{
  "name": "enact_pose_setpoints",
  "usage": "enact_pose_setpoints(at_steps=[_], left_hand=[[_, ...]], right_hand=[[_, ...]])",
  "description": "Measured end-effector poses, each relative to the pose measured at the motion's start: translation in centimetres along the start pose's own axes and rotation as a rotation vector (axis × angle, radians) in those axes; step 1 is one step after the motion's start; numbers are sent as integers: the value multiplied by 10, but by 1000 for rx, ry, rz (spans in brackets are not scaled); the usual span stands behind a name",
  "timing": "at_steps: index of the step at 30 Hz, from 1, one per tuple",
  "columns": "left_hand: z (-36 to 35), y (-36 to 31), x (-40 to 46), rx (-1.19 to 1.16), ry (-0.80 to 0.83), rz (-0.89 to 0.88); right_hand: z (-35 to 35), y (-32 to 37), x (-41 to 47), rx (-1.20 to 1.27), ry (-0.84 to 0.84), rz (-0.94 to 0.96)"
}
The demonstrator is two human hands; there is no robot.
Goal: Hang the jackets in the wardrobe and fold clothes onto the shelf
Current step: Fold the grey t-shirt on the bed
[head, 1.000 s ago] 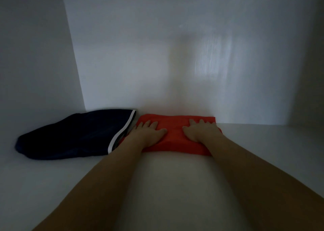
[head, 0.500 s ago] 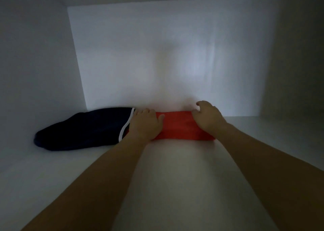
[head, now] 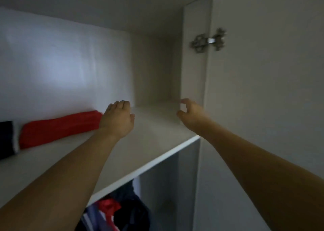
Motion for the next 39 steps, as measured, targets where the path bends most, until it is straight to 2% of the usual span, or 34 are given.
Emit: enact_pose_setpoints(at_steps=[10, 14, 18, 23, 30, 33, 36, 39], left_hand=[[139, -267, -86, -342, -237, -368], [218, -391, -146, -402, -328, -543], [289, -523, -224, -465, -302, -660], [374, -670, -317, -583, -229, -836], [463, -860, -454, -694, -144, -1081], [512, -925, -523, -721, -104, -1164], [562, -977, -592, -717, -134, -1264], [605, -1018, -650, -744, -92, -1268]], right_hand=[[242, -51, -214, -183, -206, -56], [350, -76, -330, -368, -256, -99], [458, -118, -465, -517, -339, -281], [573, -163, -620, -574, -449, -539], [684, -208, -818, -573, -594, -834], [741, -215, -905, -576, -652, -935], [790, -221, -987, -557, -713, -994], [831, -228, -1062, -483, -748, -1041]])
Point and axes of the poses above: each hand's wrist, its own x-axis towards the middle knuckle, its own z-axis out of the back of the hand, y = z × x, the point moved 3 cm from there along x, towards the middle knuckle, and after that the axes turned 13 degrees about x, right-handed, at the moved point
